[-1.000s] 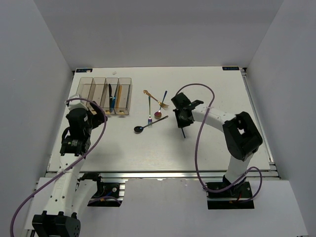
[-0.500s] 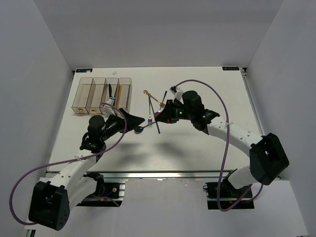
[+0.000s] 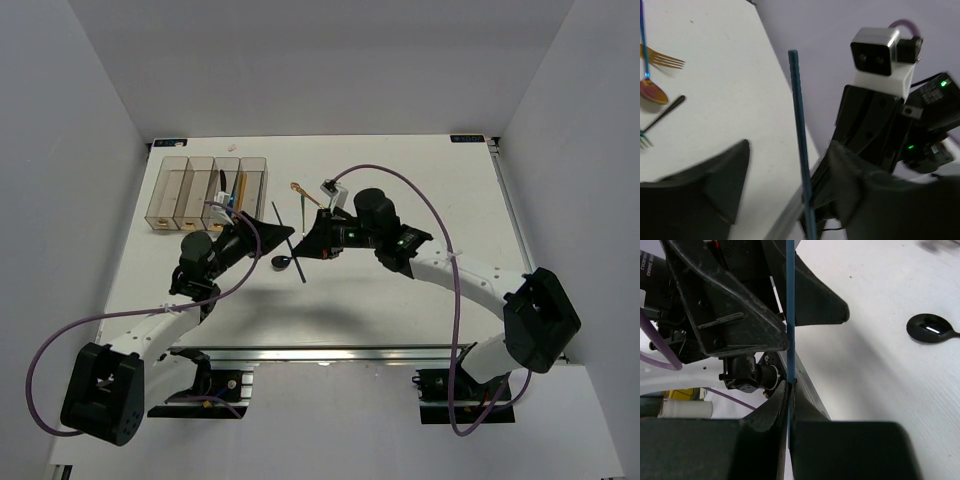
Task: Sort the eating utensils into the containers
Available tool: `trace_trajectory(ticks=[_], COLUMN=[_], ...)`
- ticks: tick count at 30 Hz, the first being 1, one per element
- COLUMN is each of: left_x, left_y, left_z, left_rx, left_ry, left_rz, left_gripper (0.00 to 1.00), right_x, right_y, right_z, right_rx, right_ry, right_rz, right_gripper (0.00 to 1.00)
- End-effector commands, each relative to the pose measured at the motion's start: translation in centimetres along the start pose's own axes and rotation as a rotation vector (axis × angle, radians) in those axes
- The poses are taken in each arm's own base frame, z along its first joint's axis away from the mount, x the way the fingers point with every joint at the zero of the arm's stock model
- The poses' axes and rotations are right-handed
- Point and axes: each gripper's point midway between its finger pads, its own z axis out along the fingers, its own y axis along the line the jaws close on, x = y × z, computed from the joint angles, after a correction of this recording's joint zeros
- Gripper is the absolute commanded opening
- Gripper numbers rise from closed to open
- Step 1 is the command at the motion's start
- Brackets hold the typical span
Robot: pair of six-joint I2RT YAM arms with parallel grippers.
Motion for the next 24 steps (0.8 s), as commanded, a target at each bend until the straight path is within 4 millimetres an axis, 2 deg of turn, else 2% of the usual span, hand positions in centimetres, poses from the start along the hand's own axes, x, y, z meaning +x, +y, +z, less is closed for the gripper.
trace_trajectory(ticks=[1,2,3,5,7,8,9,10,11,12,13,14,15,16,17,18,19,20,21,22,23,24], left_x=[-1.4,-1.5,-1.5,-1.3,-1.5,-1.2,-1.9,-2.4,-1.4,-1.7,-5.3,-4.8,-5.4,-9.3,-9.3,-9.8,-11.6,-12.3,-13.3,-13.2,-15.9,-16.8], left_y=[-2.2,-2.3,-2.4,-1.8,-1.6,-0.7,-0.6,0.2,3.1,5.2,5.3,8.1,10.6,10.0,11.1,11.8,12.4,13.8,14.8,17.6,16.3,16.7], left_z=[0.5,0.6,0.6,0.9,1.2,1.4,1.8,2.0,1.6,1.4,2.0,0.5,0.2,0.8,0.5,0.8,3.0,2.2,2.4,3.1,4.7,5.4], left_rx=[0.072,0.072,0.072,0.053,0.040,0.002,-0.024,-0.071,-0.223,-0.329,-0.438,-0.611,-0.732,-0.817,-0.887,-0.917,-0.943,-1.043,-1.093,-1.161,-1.161,-1.169], left_ry=[-0.040,-0.040,-0.037,-0.021,-0.019,-0.003,-0.019,-0.027,0.027,0.048,-0.039,0.023,0.065,-0.019,0.039,0.094,0.117,0.157,0.193,0.264,0.240,0.274], left_rz=[0.041,0.041,0.044,0.034,0.044,0.031,0.064,0.078,0.052,0.131,0.193,0.201,0.272,0.340,0.360,0.429,0.464,0.493,0.554,0.574,0.628,0.691], left_gripper=[0.62,0.52,0.39,0.27,0.03,0.00,0.00,0.00,0.00,0.00,0.00,0.00,0.00,0.00,0.00,0.00,0.00,0.00,0.00,0.00,0.00,0.00], right_x=[-1.5,-1.4,-1.4,-1.5,-1.7,-1.9,-2.0,-2.3,-2.7,-3.4,-3.2,-3.7,-4.2,-4.3,-4.1,-4.3,-4.6,-3.7,-3.8,-3.8,-3.1,-3.0], right_y=[2.4,2.2,2.1,2.1,2.5,2.4,2.3,1.7,1.0,1.0,-0.8,-2.1,-2.4,-3.7,-4.8,-4.6,-5.1,-5.8,-5.4,-5.5,-5.8,-5.6], right_z=[0.5,0.6,0.7,0.7,0.5,0.4,-0.1,-0.5,-0.9,-2.0,-2.9,-3.6,-4.8,-5.8,-6.5,-7.3,-8.0,-8.5,-9.1,-9.5,-9.8,-10.2], right_rx=[-0.062,-0.059,-0.057,-0.058,-0.069,-0.063,-0.046,-0.021,0.018,0.039,0.098,0.160,0.192,0.246,0.283,0.289,0.303,0.326,0.323,0.329,0.341,0.345], right_ry=[-0.025,-0.024,-0.022,-0.026,-0.036,-0.045,-0.053,-0.066,-0.091,-0.121,-0.123,-0.152,-0.180,-0.187,-0.193,-0.210,-0.225,-0.203,-0.216,-0.217,-0.198,-0.203], right_rz=[-0.048,-0.048,-0.046,-0.048,-0.068,-0.076,-0.092,-0.093,-0.094,-0.116,-0.097,-0.095,-0.102,-0.100,-0.095,-0.108,-0.121,-0.109,-0.121,-0.143,-0.143,-0.155], right_gripper=[0.00,0.00,0.00,0.00,0.00,0.00,0.00,0.24,0.44,0.74,0.89,0.89,0.89,0.89,0.89,0.89,0.89,0.89,0.89,0.90,0.89,0.89])
